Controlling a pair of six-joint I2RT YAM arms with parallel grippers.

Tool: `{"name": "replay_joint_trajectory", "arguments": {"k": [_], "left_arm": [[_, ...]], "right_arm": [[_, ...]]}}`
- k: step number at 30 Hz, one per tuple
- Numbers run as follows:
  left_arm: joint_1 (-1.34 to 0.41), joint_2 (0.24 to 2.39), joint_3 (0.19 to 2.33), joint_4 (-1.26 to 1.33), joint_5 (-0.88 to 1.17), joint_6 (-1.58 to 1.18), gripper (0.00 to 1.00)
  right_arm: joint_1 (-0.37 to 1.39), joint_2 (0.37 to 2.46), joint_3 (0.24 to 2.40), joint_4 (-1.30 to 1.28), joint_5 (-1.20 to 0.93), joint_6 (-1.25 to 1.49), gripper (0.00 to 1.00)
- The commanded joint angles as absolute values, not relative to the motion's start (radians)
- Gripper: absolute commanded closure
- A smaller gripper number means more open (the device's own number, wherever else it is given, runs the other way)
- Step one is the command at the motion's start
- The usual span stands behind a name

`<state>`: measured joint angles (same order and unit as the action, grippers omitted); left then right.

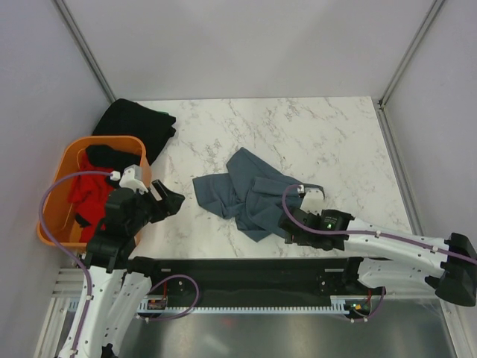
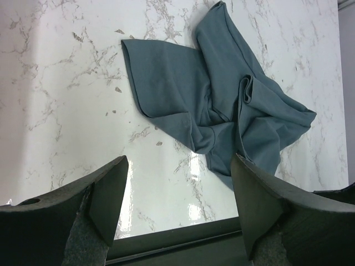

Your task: Fold and stack the t-shirts

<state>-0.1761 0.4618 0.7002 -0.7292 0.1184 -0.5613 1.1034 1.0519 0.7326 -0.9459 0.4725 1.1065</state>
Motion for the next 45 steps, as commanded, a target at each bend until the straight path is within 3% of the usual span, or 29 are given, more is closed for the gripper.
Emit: {"name": "replay_joint_trajectory", "arguments": {"k": [1, 8, 31, 40, 45], "left_arm": [[-0.178, 0.462, 0.713, -0.693, 0.141, -0.583, 0.18], [-0.178, 0.456, 0.713, -0.693, 0.138, -0.581, 0.18], [-0.178, 0.462, 0.715, -0.692, 0.146, -0.581, 0.18], [-0.178, 0.468, 0.715, -0.693, 0.146, -0.583, 0.18], [-0.178, 0.469, 0.713, -0.693, 0.144, -0.581, 0.18]], "right_arm": [[1.134, 1.089, 0.852, -0.864, 0.462, 1.097, 0.29], [1.200, 1.351, 0.979, -0.868, 0.499, 1.038, 0.32], [1.104, 1.551, 0.844, -0.692, 0.525, 0.920, 0.41], [1.092, 1.557, 0.838, -0.643, 0.517, 0.867, 0.59], [1.091, 1.552, 0.844, -0.635, 0.522, 0.851, 0.79]]}}
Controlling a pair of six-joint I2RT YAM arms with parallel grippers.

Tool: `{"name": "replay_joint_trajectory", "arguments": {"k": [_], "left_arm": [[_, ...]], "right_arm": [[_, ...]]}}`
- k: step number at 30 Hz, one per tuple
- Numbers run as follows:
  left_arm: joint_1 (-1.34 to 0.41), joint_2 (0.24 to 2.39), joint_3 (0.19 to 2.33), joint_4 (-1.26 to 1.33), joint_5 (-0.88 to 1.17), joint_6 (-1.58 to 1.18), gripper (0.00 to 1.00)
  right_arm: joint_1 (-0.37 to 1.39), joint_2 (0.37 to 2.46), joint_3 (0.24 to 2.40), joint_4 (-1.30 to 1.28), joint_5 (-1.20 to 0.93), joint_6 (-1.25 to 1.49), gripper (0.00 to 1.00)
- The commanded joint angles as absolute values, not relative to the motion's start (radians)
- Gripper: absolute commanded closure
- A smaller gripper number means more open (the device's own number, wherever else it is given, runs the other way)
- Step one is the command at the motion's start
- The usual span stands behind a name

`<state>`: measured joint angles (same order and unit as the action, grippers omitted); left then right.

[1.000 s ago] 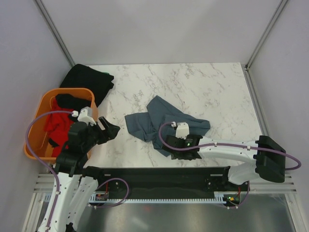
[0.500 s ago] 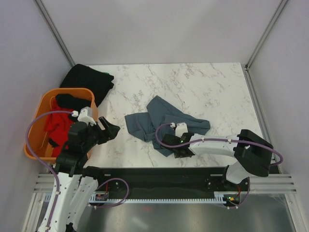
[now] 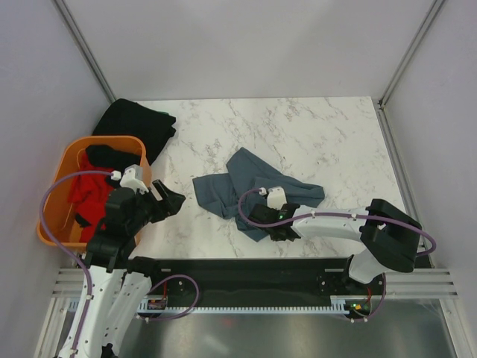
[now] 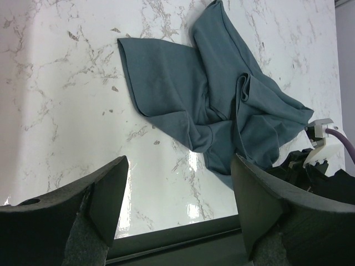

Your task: Fold and stack the t-shirts

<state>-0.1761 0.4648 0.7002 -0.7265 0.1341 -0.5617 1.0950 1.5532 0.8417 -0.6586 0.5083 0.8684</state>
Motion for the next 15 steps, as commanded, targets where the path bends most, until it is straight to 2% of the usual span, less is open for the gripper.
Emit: {"name": "replay_joint_trajectory", "arguments": {"k": [1, 3, 8, 11, 15], "left_arm": [[-0.178, 0.469, 0.713, -0.692, 0.144, -0.581, 0.18], [-0.178, 0.469, 0.713, -0.693, 0.143, -0.581, 0.18], [-0.178, 0.471, 0.713, -0.695, 0.138, -0.581, 0.18], [-0.178, 0.480, 0.713, -0.693, 0.138, -0.581, 0.18], [-0.178, 0.505, 0.713, -0.692, 0.138, -0.583, 0.19]], "right_arm": [[1.091, 1.548, 0.847, -0.640, 0.522, 0.850, 0.91], [1.089, 1.522, 0.863, -0.650, 0.529, 0.844, 1.00], [1.088, 1.343, 0.981, -0.790, 0.537, 0.830, 1.00], [1.081, 1.223, 1.153, -0.912, 0.544, 0.827, 1.00], [1.071, 1.046, 1.505, -1.096, 0.644, 0.833, 1.00]]}}
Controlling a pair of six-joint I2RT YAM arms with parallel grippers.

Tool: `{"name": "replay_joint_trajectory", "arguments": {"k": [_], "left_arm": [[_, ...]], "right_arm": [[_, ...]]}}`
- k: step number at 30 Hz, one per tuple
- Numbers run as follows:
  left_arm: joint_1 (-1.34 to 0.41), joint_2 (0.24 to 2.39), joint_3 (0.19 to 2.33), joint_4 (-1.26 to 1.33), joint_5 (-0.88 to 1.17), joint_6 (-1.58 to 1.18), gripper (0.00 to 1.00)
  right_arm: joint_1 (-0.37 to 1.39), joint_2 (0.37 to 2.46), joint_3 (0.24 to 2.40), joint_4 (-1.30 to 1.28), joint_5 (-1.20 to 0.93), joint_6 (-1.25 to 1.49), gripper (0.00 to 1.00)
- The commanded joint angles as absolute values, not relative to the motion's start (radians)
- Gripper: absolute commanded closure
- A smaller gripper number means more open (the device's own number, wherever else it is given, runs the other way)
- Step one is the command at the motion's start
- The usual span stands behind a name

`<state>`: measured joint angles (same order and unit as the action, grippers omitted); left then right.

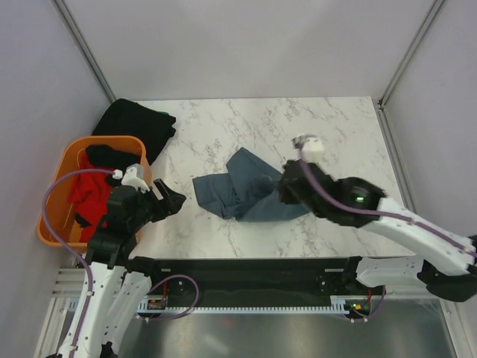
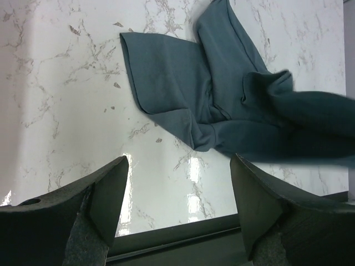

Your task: Fold and stack the t-shirts

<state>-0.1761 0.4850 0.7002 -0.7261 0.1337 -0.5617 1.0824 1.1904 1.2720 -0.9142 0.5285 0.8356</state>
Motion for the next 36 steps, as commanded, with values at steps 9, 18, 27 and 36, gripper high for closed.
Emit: {"name": "replay_joint_trajectory", "arguments": {"k": [9, 18, 27, 36], "left_arm": [[-0.210, 0.797, 0.684, -0.594, 0.167, -0.649, 0.20], [-0.437, 1.096, 0.709, -0.404, 0.034, -0.762, 0.21], [-0.485, 1.413, 0.811, -0.305, -0.072, -0.735, 0.25], [-0.485, 1.635, 0.926, -0.256, -0.115, -0.715, 0.32]], "right_arm": [[1.071, 0.864, 1.501, -1.224, 0.654, 0.923, 1.00], [1.071, 0.762, 1.290, -1.181, 0.609, 0.977, 1.00], [1.071, 0.739, 1.241, -1.178, 0.578, 0.982, 1.00], [1.071, 0.733, 1.178, -1.170, 0.578, 0.963, 1.00]]}}
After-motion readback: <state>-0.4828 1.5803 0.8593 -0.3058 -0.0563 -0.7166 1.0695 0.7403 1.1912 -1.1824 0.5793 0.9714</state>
